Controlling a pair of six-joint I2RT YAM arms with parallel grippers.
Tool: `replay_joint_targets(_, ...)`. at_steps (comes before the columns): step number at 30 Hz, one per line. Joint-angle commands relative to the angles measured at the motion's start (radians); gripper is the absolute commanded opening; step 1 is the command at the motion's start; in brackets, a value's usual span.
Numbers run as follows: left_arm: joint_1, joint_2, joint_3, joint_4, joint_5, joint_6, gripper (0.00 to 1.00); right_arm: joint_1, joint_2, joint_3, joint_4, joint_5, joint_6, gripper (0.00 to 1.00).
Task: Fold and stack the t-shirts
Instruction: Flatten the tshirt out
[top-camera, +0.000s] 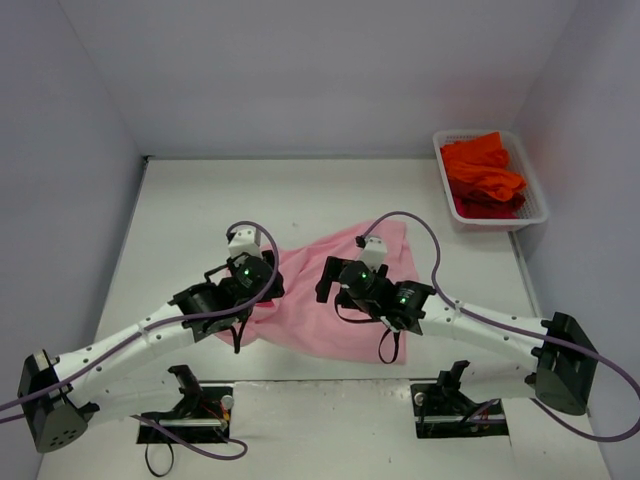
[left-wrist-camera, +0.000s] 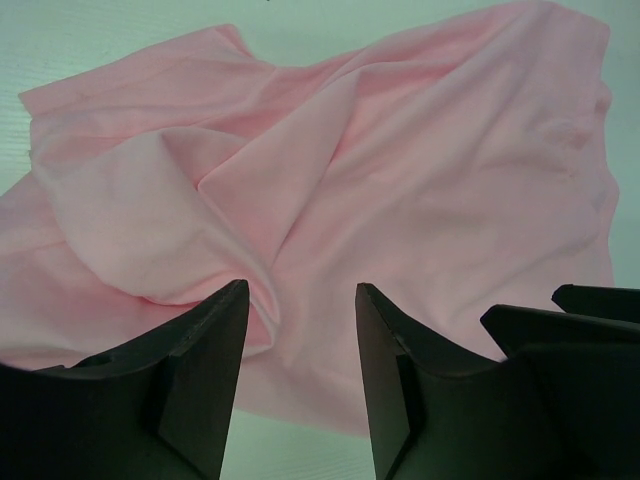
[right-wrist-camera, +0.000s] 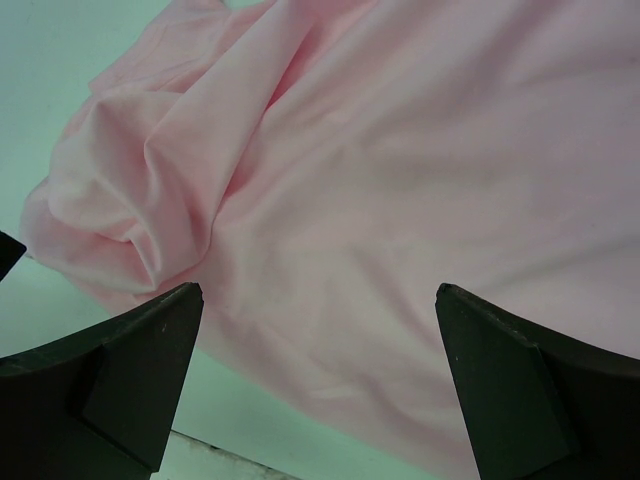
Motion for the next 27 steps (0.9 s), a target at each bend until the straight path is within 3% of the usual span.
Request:
replay_joint_targets(1, -0.013, -0.001, 0.028, 0.027, -0.029, 0.008, 0.43, -0.010, -0.033, 0.045, 0.003, 0.048, -0.004, 1.00)
replay_joint_targets(14, 0.018, 0.136, 0.064, 0.070, -0.084, 0.033, 0.43, -0.010, -0.056, 0.033, -0.001, 0.051, 0.001, 1.00)
replay_joint_targets(21, 0.269, 0.144, 0.071, 0.087, 0.046, 0.051, 0.43, -0.016, -0.101, 0.028, -0.034, 0.062, -0.004, 1.00)
replay_joint_targets(27, 0.418, 0.107, 0.070, 0.074, 0.125, 0.092, 0.43, -0.018, -0.069, 0.025, -0.034, 0.054, 0.001, 1.00)
